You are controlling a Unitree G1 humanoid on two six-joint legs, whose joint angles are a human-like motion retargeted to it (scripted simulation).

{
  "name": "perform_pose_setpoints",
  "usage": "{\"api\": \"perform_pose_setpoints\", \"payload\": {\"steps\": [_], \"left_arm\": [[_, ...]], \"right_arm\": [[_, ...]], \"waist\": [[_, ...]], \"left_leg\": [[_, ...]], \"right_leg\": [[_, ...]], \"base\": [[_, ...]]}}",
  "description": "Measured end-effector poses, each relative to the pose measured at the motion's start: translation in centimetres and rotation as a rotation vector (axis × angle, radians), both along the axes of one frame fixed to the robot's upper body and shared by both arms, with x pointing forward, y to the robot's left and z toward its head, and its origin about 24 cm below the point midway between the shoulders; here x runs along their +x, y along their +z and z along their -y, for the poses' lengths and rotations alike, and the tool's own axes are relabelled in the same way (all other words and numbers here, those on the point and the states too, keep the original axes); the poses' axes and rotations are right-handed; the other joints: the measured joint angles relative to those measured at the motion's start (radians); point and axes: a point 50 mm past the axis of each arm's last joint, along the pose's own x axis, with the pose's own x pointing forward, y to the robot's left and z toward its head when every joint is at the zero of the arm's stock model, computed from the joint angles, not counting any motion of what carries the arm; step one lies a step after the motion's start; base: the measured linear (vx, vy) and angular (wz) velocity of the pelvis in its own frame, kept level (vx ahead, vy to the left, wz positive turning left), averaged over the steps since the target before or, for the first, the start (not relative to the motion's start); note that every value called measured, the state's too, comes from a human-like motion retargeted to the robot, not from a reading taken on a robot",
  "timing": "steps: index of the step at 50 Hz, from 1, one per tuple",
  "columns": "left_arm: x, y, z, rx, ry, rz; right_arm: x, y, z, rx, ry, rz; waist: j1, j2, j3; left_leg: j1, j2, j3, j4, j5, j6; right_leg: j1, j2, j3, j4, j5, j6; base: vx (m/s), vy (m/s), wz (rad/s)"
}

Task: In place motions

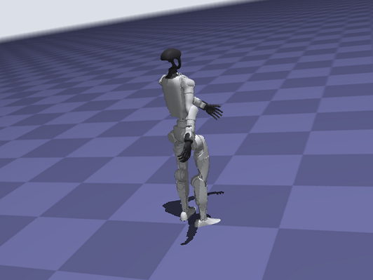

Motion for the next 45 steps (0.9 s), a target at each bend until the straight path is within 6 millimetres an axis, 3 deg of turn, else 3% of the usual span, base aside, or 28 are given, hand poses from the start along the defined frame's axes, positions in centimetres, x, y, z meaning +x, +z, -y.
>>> {"api": "perform_pose_setpoints", "payload": {"steps": [3,5,7,10,12,15,19,22,25,27,30,33,35,37,41,45], "left_arm": [[2.3,2.6,-0.2,-0.017,0.046,0.163],[2.6,3.1,-0.5,-0.041,0.058,0.205],[1.5,1.7,-0.9,-0.061,0.07,0.151],[-2.5,-2.5,-1.9,-0.055,0.096,-0.046],[-6.8,-5.9,-3.2,-0.016,0.122,-0.228],[-15.6,-10.2,-5.6,0.095,0.199,-0.539],[-29.9,-12.2,-9.2,0.295,0.365,-1.0],[-40.0,-10.7,-10.7,0.329,0.466,-1.289],[-47.7,-8.0,-11.1,0.224,0.548,-1.495],[-52.2,-5.5,-11.0,0.166,0.62,-1.641],[-56.8,-2.0,-10.3,0.165,0.757,-1.822],[-58.2,-0.8,-9.8,0.207,0.894,-1.853],[-57.8,-1.4,-9.5,0.219,0.944,-1.816],[-56.1,-2.9,-9.0,0.218,0.938,-1.766],[-49.6,-7.1,-9.0,0.258,0.787,-1.593],[-38.7,-11.0,-10.2,0.319,0.568,-1.289]], "right_arm": [[-1.7,1.5,1.3,-0.164,-0.062,0.057],[-2.0,1.9,1.7,-0.26,-0.105,0.086],[-1.3,1.5,1.5,-0.315,-0.144,0.124],[1.4,-0.7,0.3,-0.285,-0.175,0.213],[4.6,-2.8,-0.9,-0.175,-0.16,0.269],[10.6,-5.5,-3.3,0.049,-0.064,0.345],[22.5,-7.6,-7.2,0.358,0.238,0.509],[32.3,-6.8,-12.1,0.603,0.462,0.685],[40.3,-3.4,-17.7,0.828,0.596,0.914],[44.4,-0.3,-21.1,0.966,0.625,1.094],[47.9,4.1,-24.8,1.119,0.624,1.351],[49.1,6.5,-26.6,1.182,0.658,1.489],[48.9,6.7,-26.9,1.201,0.703,1.502],[47.7,5.4,-26.4,1.198,0.751,1.452],[42.6,-0.3,-23.1,1.087,0.788,1.205],[32.6,-6.8,-16.1,0.801,0.668,0.798]], "waist": [[-0.022,0.009,0.001],[-0.027,0.017,0.006],[-0.024,0.025,0.007],[-0.014,0.038,0.0],[-0.011,0.047,-0.003],[0.006,0.059,-0.004],[0.021,0.076,-0.007],[0.026,0.086,-0.001],[0.011,0.099,0.012],[-0.005,0.106,0.013],[-0.02,0.107,0.007],[-0.029,0.097,0.004],[-0.034,0.09,-0.002],[-0.044,0.084,-0.011],[-0.066,0.07,-0.026],[-0.069,0.051,-0.032]], "left_leg": [[-0.005,0.003,0.008,0.0,-0.001,-0.003],[-0.007,0.004,0.013,0.001,-0.002,-0.004],[-0.009,0.004,0.016,0.002,-0.003,-0.004],[-0.014,0.002,0.012,0.003,-0.003,-0.002],[-0.019,0.0,0.0,0.004,-0.001,-0.001],[-0.018,-0.007,-0.017,0.001,0.004,0.002],[-0.015,-0.018,-0.038,-0.008,0.01,0.004],[-0.015,-0.022,-0.043,-0.012,0.014,0.002],[-0.02,-0.025,-0.052,-0.011,0.016,0.001],[-0.025,-0.026,-0.06,-0.011,0.017,-0.001],[-0.03,-0.029,-0.07,-0.009,0.019,-0.002],[-0.027,-0.03,-0.07,-0.008,0.017,-0.003],[-0.024,-0.03,-0.066,-0.009,0.016,-0.003],[-0.024,-0.029,-0.06,-0.01,0.014,-0.002],[-0.024,-0.027,-0.05,-0.008,0.01,0.001],[-0.023,-0.023,-0.039,-0.004,0.006,0.004]], "right_leg": [[-0.012,-0.002,0.008,0.003,0.001,-0.001],[-0.017,-0.002,0.013,0.006,0.001,-0.002],[-0.02,-0.002,0.016,0.006,0.002,-0.001],[-0.022,-0.003,0.011,0.006,0.001,0.002],[-0.018,-0.005,-0.001,0.003,0.0,0.005],[-0.007,-0.009,-0.019,0.002,-0.004,0.007],[-0.001,-0.018,-0.041,0.003,-0.007,0.012],[-0.005,-0.024,-0.046,0.008,-0.008,0.014],[-0.007,-0.027,-0.055,0.01,-0.009,0.016],[-0.006,-0.029,-0.064,0.009,-0.01,0.017],[-0.004,-0.031,-0.074,0.007,-0.013,0.019],[0.0,-0.032,-0.075,0.007,-0.015,0.019],[-0.001,-0.031,-0.071,0.008,-0.015,0.018],[-0.004,-0.029,-0.066,0.008,-0.015,0.017],[-0.009,-0.025,-0.056,0.008,-0.013,0.016],[-0.009,-0.022,-0.046,0.006,-0.009,0.014]], "base": [[-0.08,0.01,-0.14],[-0.08,0.03,-0.11],[-0.03,0.02,-0.04],[0.0,0.04,0.09],[-0.03,0.06,0.29],[-0.01,0.08,0.31],[0.0,0.04,0.24],[0.0,0.0,0.0],[-0.06,0.02,0.17],[-0.04,0.04,0.21],[0.0,0.01,0.12],[0.02,-0.04,0.0],[0.02,-0.03,-0.04],[0.0,0.0,0.0],[0.0,0.0,0.0],[0.0,-0.04,-0.1]]}}
